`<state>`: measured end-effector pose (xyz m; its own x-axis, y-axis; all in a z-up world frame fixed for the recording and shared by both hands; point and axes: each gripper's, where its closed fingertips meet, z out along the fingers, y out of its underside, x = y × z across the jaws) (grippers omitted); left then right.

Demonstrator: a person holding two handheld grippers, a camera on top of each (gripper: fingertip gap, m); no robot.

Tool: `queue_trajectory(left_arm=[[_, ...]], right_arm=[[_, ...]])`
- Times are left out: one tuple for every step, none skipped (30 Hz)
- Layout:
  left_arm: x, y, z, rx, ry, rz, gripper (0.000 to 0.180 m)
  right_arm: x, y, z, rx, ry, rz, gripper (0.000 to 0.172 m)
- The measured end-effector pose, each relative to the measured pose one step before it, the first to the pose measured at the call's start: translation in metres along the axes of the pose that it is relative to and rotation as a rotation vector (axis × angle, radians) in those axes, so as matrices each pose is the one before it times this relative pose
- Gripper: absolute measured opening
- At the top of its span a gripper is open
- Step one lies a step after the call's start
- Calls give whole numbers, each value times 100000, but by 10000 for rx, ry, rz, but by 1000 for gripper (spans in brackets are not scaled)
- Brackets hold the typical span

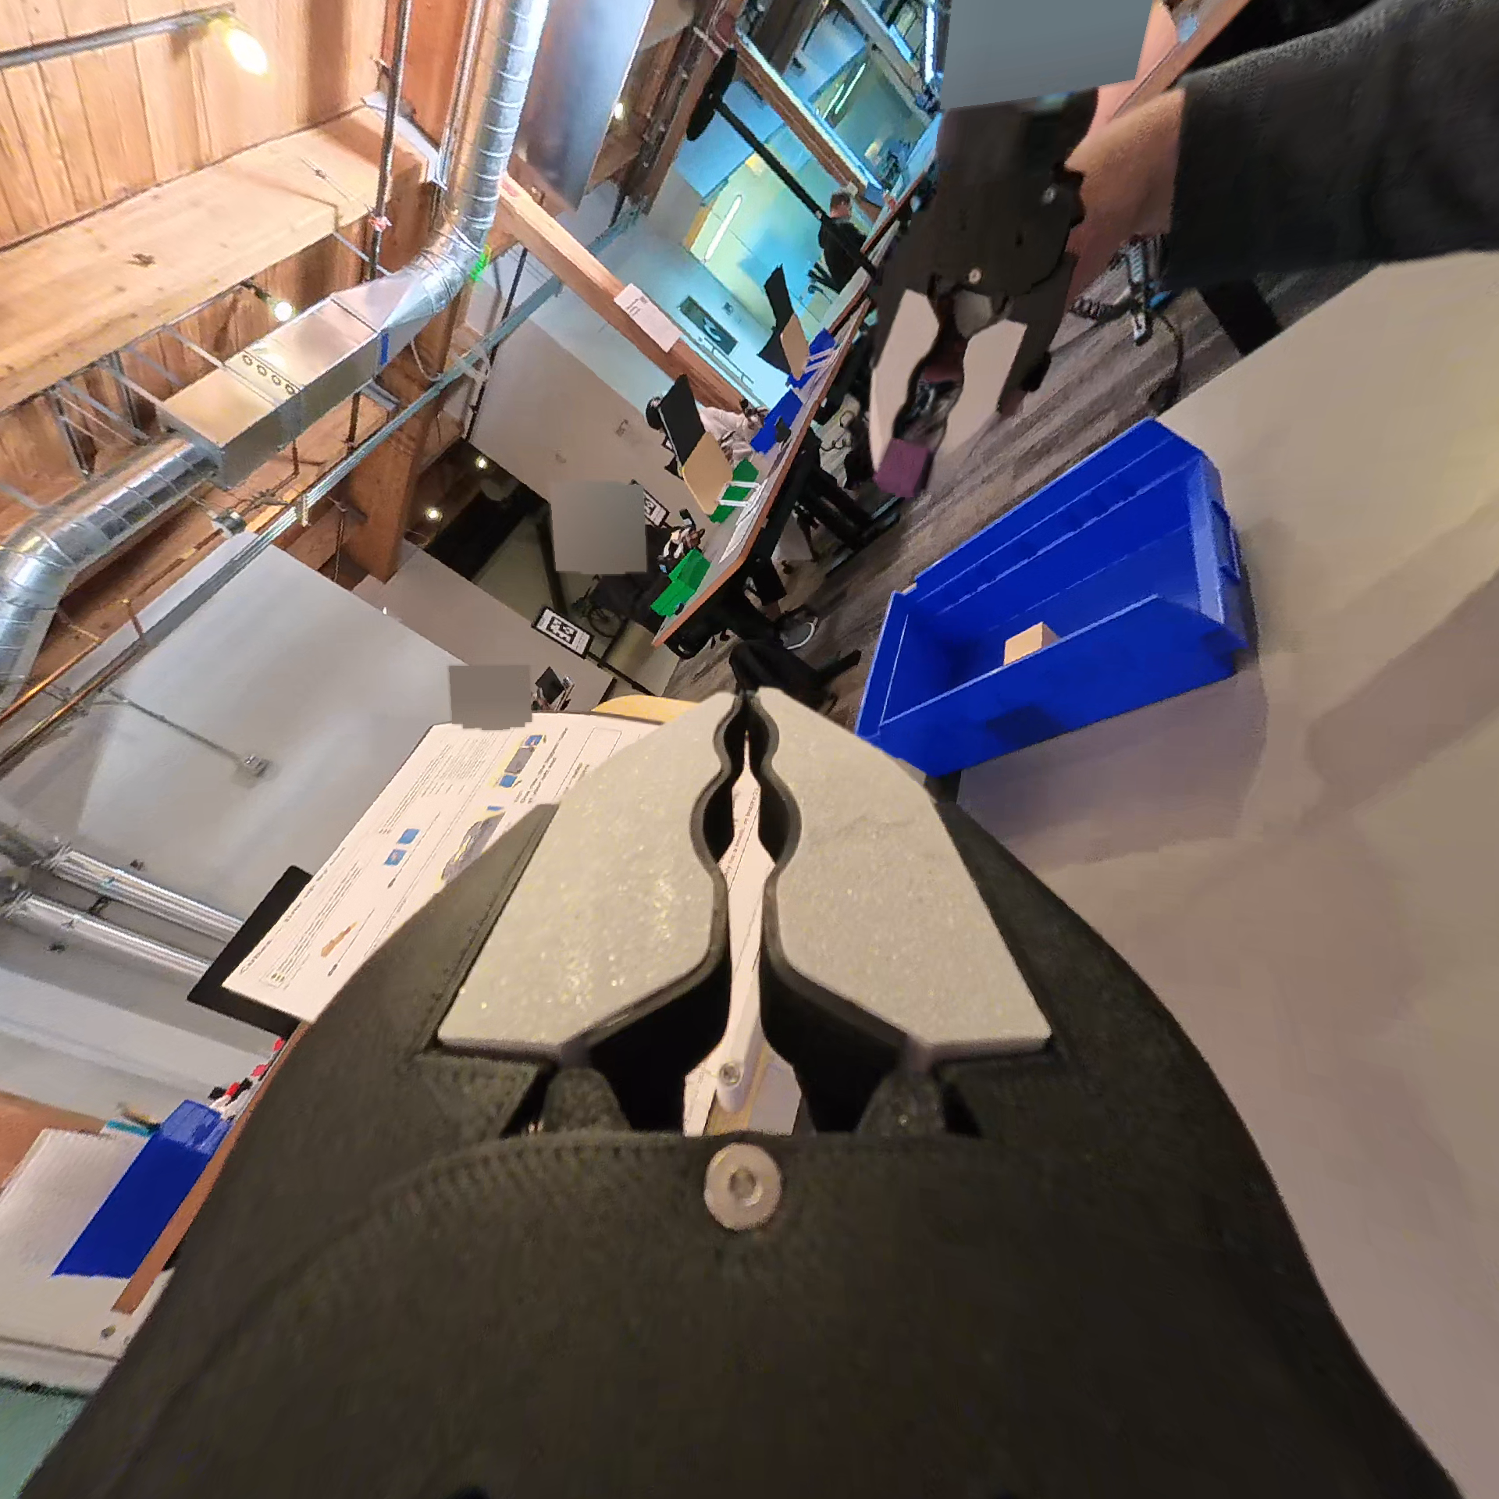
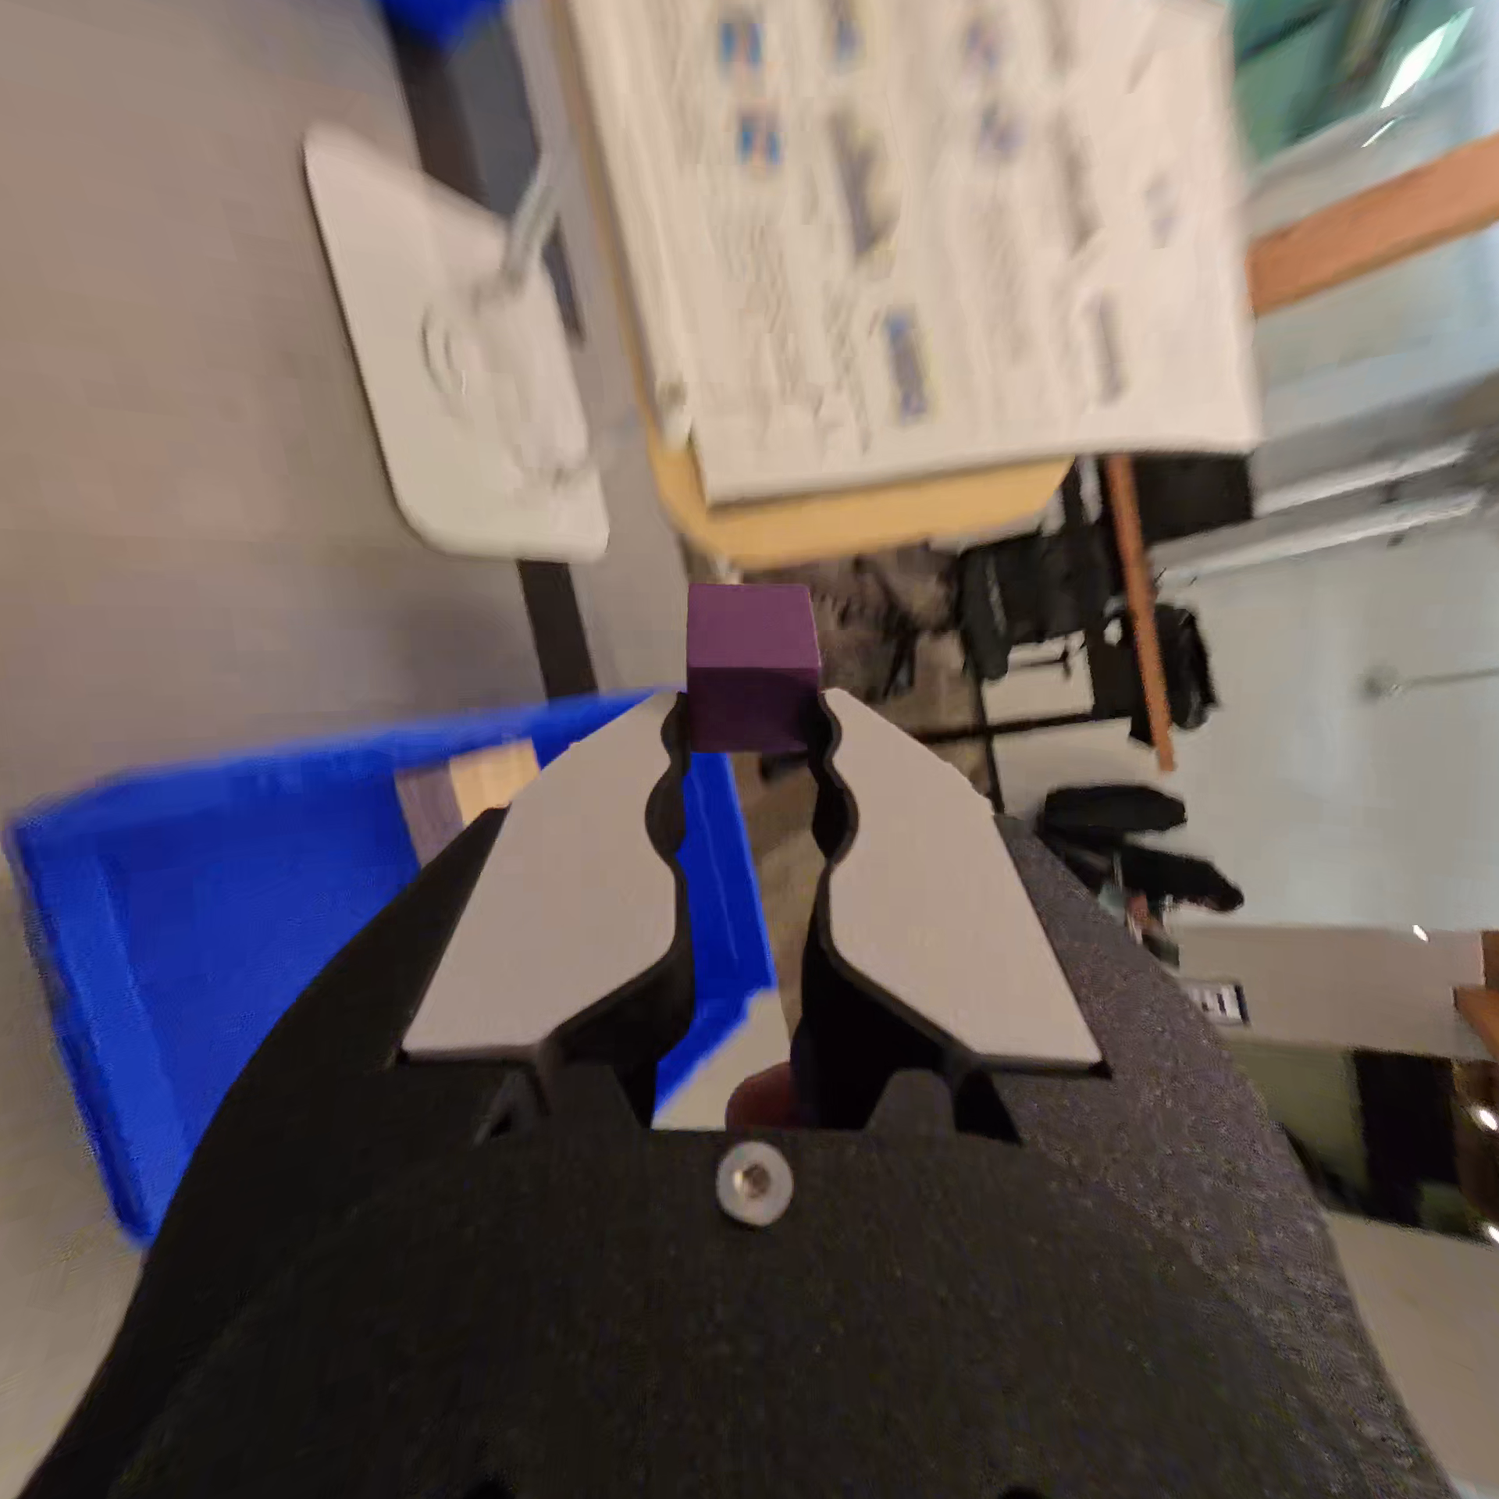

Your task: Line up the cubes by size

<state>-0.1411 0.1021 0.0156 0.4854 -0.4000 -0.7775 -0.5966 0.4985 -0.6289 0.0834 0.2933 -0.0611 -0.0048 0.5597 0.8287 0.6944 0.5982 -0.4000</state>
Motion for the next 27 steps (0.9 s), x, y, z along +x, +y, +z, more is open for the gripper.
queue_trajectory(left_arm=[[27,137,51,-70,12,22,0],[94,117,93,-83,32,40,0],[122,120,108,-113,29,69,0],[111,95,94,-117,14,85,0],[95,47,83,-84,12,72,0],[100,-44,54,-33,24,45,0],[91,-104,31,12,33,24,0],[52,-129,17,48,16,9,0],[20,-143,0,69,13,-16,0],[4,-185,-9,114,5,-22,0],[1,-174,-27,123,8,-38,0],[-31,-121,-32,84,2,-42,0],[-23,-54,-28,40,-5,-26,0],[-29,-25,-21,11,-11,-3,0],[22,17,1,-17,9,9,0],[5,45,-1,-30,-1,21,0],[8,47,8,-38,1,9,0],[9,46,26,-25,7,2,0],[38,39,26,-14,19,9,0],[19,41,32,-16,11,6,0],[-9,75,31,-30,-3,2,0],[-1,102,30,-43,1,4,0],[7,88,41,-36,4,3,0],[26,66,47,-20,22,-8,0],[43,26,51,-1,24,-11,0],[35,22,56,-4,20,-1,0],[27,37,51,-19,15,8,0]], right_arm=[[-659,2299,643,-854,-506,-248,28],[-935,2280,811,-892,-690,-104,28],[-640,1892,936,-695,-467,-143,27],[-631,1528,972,-501,-485,-56,27],[-783,1331,985,-410,-637,83,27],[-595,1170,967,-360,-526,64,27],[-428,1076,966,-357,-416,-17,27],[-456,973,994,-369,-440,-45,27],[-462,900,1014,-383,-444,-63,27],[-337,755,982,-350,-345,-97,27],[-339,585,944,-294,-362,-87,27],[-381,398,882,-224,-386,-77,27],[-294,248,817,-178,-320,-113,27],[-240,245,770,-207,-294,-102,27],[-195,300,746,-241,-301,-61,27],[-120,266,687,-221,-266,-44,27],[-101,231,626,-213,-250,-35,27],[-72,228,571,-228,-235,-45,27],[-7,221,525,-193,-190,-37,27],[59,119,429,-115,-145,5,27],[7,-38,370,-13,-169,7,27],[-9,-124,327,28,-146,-27,28],[-9,-110,299,4,-133,-30,27],[-23,-4,279,-76,-133,-21,28],[-46,28,256,-103,-127,-47,28],[76,-43,229,-61,-41,-58,28],[55,-128,198,-15,-61,-28,28]])
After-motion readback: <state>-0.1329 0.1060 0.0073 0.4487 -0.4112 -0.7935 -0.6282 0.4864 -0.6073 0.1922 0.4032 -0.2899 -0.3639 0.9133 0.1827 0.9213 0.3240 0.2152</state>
